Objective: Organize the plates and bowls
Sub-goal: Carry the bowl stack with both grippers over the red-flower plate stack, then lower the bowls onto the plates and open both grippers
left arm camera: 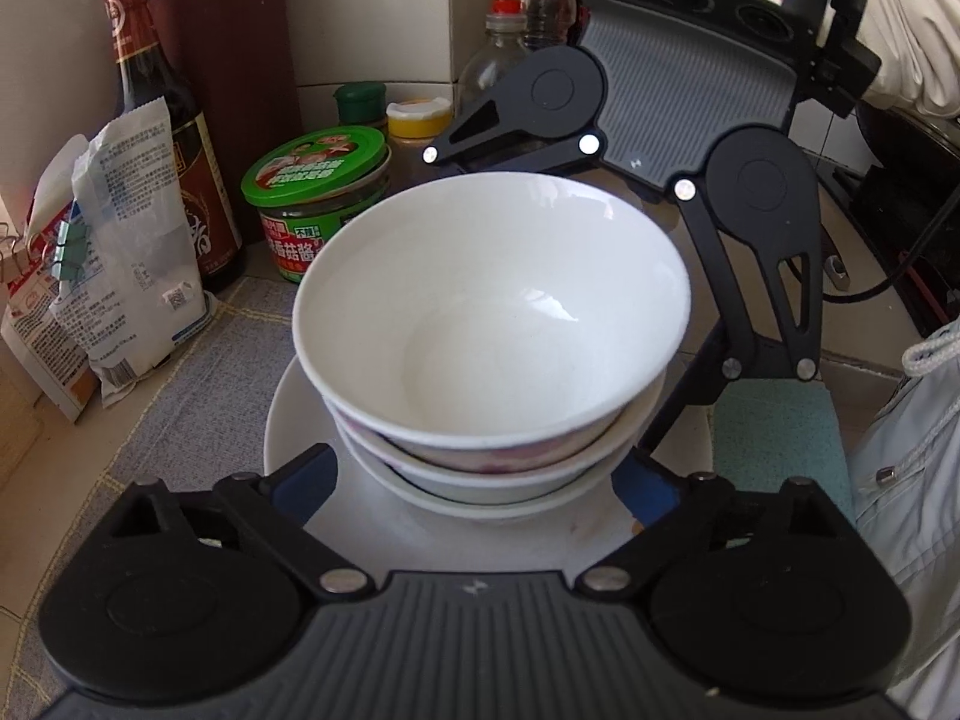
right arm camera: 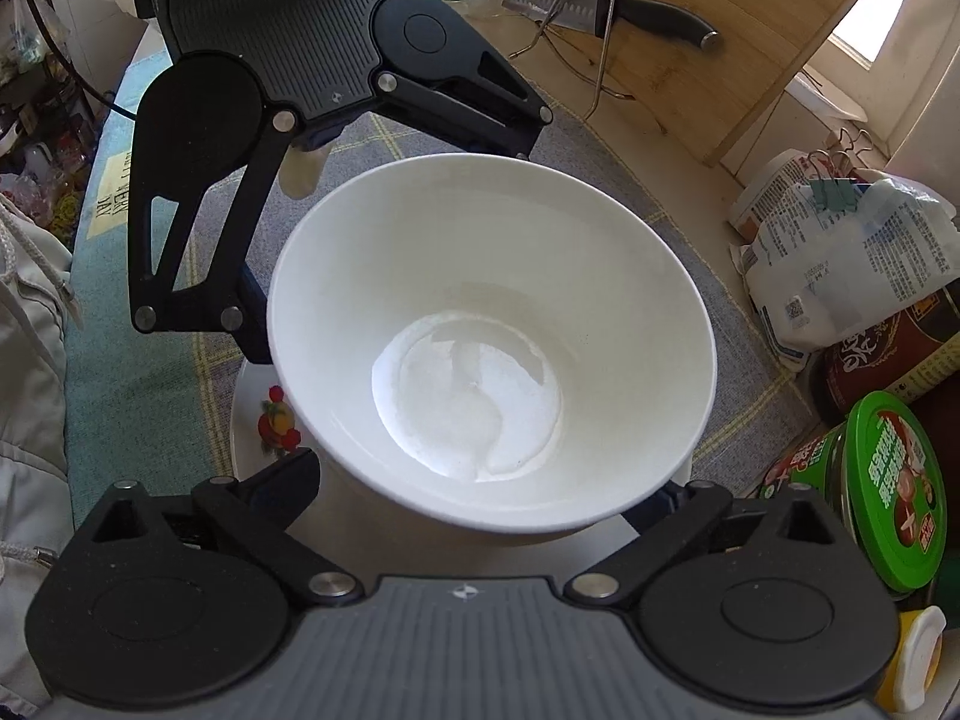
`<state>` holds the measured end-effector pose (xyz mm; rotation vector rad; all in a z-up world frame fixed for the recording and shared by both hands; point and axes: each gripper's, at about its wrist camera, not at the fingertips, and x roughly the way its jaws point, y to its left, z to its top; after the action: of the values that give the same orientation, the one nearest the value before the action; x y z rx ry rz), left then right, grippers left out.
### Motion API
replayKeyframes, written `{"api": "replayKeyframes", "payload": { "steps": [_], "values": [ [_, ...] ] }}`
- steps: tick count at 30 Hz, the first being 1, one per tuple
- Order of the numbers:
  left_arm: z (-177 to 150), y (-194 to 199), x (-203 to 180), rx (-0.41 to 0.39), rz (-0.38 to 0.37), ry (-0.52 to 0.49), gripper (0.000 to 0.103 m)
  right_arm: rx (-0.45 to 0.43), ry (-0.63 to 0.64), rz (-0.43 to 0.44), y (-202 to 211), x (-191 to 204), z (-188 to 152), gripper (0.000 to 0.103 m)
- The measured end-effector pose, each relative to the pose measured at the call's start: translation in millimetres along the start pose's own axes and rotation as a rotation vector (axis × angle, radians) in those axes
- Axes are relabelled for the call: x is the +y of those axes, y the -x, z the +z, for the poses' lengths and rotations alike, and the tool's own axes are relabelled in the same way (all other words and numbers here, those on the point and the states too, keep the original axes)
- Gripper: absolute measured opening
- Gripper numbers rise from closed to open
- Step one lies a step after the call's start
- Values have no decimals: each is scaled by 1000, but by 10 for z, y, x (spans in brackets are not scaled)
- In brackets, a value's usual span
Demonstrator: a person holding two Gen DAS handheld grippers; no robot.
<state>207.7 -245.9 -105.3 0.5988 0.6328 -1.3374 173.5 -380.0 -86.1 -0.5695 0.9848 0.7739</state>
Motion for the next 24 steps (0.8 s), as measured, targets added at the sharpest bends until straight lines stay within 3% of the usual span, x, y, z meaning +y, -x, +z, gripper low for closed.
{"api": "replayKeyframes", "payload": {
  "steps": [5,13,16,24],
  "values": [
    [-65,116,-32,-5,60,26,98,-1,-13,-22,50,19,-36,103],
    [-175,448,-213,-55,243,53,98,-13,-40,-88,247,87,-75,103],
    [-234,566,-282,-89,274,73,99,0,-60,-139,295,164,-64,103],
    [-468,1020,-330,-228,357,246,102,45,-154,-313,385,522,69,103]
  ]
}}
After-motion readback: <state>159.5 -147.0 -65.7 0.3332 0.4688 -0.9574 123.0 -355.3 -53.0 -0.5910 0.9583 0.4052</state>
